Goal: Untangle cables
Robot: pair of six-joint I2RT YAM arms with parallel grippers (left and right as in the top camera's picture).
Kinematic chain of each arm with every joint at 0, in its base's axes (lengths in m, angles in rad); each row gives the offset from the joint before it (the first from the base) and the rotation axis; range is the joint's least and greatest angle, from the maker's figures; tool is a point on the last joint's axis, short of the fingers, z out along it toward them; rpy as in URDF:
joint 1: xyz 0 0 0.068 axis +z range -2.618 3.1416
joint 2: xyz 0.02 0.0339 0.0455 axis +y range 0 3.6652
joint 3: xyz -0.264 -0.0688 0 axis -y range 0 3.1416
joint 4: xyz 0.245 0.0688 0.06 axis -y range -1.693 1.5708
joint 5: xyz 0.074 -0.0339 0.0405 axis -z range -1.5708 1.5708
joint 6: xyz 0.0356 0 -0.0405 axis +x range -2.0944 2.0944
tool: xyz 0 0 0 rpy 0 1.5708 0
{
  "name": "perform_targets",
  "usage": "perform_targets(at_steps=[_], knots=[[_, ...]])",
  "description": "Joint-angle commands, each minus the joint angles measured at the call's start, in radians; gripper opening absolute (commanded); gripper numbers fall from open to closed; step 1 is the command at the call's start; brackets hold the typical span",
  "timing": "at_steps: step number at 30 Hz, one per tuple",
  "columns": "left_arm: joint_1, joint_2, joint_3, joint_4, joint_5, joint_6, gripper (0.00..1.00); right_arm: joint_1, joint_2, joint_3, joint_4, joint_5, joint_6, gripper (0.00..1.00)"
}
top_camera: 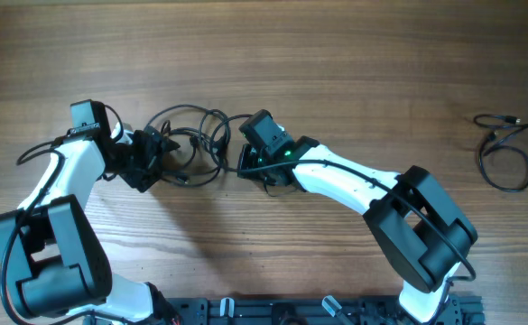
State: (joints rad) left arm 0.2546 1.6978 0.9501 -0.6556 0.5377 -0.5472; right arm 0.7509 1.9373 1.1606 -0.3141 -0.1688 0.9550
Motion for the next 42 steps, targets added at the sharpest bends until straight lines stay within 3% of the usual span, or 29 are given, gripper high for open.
perform_targets(at_steps=[1,6,7,8,11,12,14,19,20,22,23,25,36,42], knots=[[-0.028,0.000,0.004,0.013,0.050,0.100,0.84,-0.002,0.007,-0.005,-0.006,0.081,-0.051,0.43],[-0.121,-0.028,0.035,0.005,0.043,0.194,0.82,-0.002,0.015,-0.005,-0.008,0.116,-0.045,0.53],[-0.144,-0.043,0.038,0.005,0.011,0.200,0.86,-0.002,0.020,-0.005,-0.008,0.117,-0.040,0.55],[-0.161,-0.059,0.039,0.003,-0.036,0.200,1.00,-0.002,0.023,-0.005,-0.010,0.116,-0.035,0.56],[-0.204,-0.126,0.039,-0.017,-0.221,0.125,0.98,-0.002,0.023,-0.005,-0.030,0.167,-0.035,0.60],[-0.214,-0.153,0.039,-0.027,-0.276,0.108,0.92,-0.005,0.023,-0.005,-0.036,0.175,-0.029,0.63],[-0.228,-0.215,0.039,-0.042,-0.360,0.078,0.91,-0.017,0.023,-0.004,-0.042,0.160,-0.009,0.65],[-0.251,-0.365,0.039,-0.063,-0.375,0.015,0.84,-0.080,0.023,-0.003,-0.040,0.069,-0.005,0.67],[-0.264,-0.385,0.039,-0.058,-0.375,0.013,0.76,-0.098,0.023,-0.003,-0.048,0.063,-0.012,0.68],[-0.294,-0.390,0.039,-0.051,-0.376,-0.015,0.46,-0.135,0.023,-0.003,-0.066,0.045,-0.014,0.68],[-0.320,-0.379,0.035,-0.045,-0.377,-0.036,0.21,-0.162,0.023,-0.004,-0.066,0.000,-0.056,0.70],[-0.366,-0.344,0.035,-0.036,-0.388,-0.042,0.11,-0.192,0.023,-0.004,-0.075,-0.003,-0.114,0.72],[-0.600,0.040,0.035,0.182,-0.398,-0.090,0.09,-0.242,0.027,-0.023,-0.064,0.006,-0.113,0.78],[-0.616,0.144,0.035,0.032,-0.459,-0.089,0.11,-0.242,0.035,-0.023,-0.052,-0.039,-0.145,0.78]])
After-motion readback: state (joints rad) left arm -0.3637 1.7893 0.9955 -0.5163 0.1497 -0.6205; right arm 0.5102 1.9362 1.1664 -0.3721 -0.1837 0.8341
